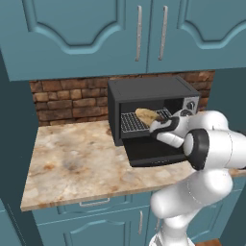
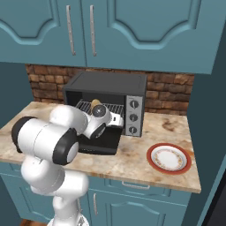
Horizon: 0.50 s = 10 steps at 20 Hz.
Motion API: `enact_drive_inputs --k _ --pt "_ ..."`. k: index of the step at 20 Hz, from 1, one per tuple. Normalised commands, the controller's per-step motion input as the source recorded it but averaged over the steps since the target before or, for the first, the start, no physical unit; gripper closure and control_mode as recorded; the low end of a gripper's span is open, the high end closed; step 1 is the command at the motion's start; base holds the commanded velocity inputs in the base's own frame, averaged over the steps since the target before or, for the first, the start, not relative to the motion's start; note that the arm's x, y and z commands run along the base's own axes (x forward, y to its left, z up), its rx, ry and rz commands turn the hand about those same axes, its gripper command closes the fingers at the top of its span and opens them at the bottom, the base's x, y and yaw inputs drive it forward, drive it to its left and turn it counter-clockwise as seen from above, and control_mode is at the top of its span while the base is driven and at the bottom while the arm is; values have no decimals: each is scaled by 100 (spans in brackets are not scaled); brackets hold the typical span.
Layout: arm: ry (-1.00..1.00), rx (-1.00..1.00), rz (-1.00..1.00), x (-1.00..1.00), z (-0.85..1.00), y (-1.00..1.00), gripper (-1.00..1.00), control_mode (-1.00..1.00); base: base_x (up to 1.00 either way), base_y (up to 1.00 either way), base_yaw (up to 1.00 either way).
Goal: Pull the toaster oven rack outwards. Pick up the baguette from the plate and place it on the toaster oven rack. Close the toaster oven door fully and set the temperature to the lowest setting.
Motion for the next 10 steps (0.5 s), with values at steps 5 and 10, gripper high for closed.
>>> enact_drive_inputs --k 5,10 --pt "-5 0 -2 15 0 3 -100 -100 0 0 0" --pt "-2 2 0 -20 4 -3 -100 -100 0 0 0"
